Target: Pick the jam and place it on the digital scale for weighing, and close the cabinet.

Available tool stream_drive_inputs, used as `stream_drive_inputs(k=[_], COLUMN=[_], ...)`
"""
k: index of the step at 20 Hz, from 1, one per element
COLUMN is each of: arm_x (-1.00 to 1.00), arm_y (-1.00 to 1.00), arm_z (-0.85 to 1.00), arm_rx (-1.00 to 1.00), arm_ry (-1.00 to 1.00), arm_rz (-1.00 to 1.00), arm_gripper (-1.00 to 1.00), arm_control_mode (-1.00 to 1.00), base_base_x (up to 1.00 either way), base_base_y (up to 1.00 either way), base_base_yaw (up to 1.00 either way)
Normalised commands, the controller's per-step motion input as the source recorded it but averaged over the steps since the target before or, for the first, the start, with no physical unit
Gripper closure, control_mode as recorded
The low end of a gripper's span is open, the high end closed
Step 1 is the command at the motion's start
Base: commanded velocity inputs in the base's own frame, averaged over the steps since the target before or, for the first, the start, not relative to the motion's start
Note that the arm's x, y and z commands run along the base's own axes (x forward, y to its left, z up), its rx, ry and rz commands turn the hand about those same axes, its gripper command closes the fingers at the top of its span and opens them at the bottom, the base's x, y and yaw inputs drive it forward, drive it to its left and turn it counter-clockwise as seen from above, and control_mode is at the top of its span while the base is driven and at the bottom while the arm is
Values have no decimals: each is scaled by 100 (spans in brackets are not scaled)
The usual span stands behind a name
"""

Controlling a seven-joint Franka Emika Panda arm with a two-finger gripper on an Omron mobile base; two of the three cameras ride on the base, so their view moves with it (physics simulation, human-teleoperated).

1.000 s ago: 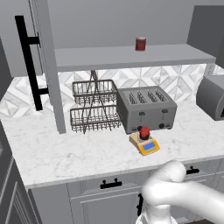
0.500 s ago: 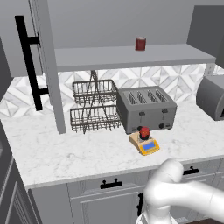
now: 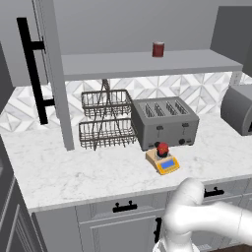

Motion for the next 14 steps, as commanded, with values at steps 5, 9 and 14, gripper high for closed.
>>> stream_drive_inputs(k=[5, 9, 14], arm_x=[-7, -4, 1], arm_y=[32, 42, 60], arm_z=[43, 27, 3], arm_rx=[-18, -17, -15], arm_ry=[-5, 0, 4], arm_rz=[0, 0, -4], arm_gripper=[-100, -100, -100], arm_control_mode=[-100, -100, -100], base_base_x=[0, 0, 0], base_base_y=[0, 0, 0], base_base_yaw=[0, 0, 0])
